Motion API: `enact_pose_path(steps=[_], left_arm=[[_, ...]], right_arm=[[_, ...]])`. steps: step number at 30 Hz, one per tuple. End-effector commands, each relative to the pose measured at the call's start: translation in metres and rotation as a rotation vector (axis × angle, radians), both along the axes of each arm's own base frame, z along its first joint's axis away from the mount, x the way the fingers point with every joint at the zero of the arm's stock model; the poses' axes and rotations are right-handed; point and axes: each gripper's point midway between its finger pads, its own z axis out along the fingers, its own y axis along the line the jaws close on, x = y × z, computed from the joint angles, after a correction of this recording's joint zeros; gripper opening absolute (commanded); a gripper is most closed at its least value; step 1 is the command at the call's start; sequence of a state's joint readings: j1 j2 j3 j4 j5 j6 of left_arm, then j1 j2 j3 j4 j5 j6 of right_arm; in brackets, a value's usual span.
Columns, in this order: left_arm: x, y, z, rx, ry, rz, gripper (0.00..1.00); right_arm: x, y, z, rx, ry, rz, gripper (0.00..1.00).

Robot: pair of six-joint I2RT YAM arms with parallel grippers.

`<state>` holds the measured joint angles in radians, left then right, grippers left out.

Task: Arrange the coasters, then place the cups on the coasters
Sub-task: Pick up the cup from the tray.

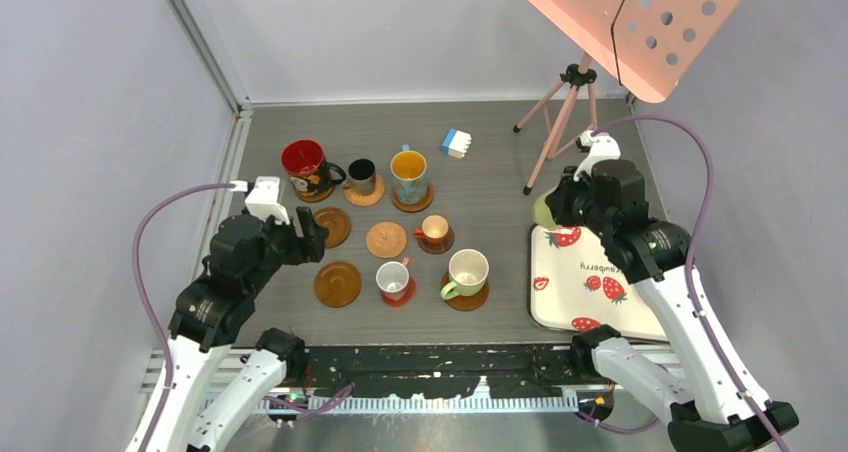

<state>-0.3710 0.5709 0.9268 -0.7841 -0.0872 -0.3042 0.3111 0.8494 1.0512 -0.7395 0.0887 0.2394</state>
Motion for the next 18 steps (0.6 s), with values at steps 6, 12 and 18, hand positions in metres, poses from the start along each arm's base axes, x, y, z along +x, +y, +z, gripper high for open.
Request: enact_pose_path(steps=[6,12,18], left_arm=[[-0.01,0.036,0.021,0.025,-0.113,0.16,0.7],[-0.023,0.048,0.03,0.017,-0.189,0.185,0.7],[-0.038,0.06,0.03,0.003,-0.232,0.225,0.72]], right_arm=[[0.027,0.087,0.098,0.051,-0.3,0.298,0.05],[0.04,0.146,0.106,0.059,-0.309,0.393,0.05],[0.039,0.222,0.102,0.017,-0.298,0.515,0.05]])
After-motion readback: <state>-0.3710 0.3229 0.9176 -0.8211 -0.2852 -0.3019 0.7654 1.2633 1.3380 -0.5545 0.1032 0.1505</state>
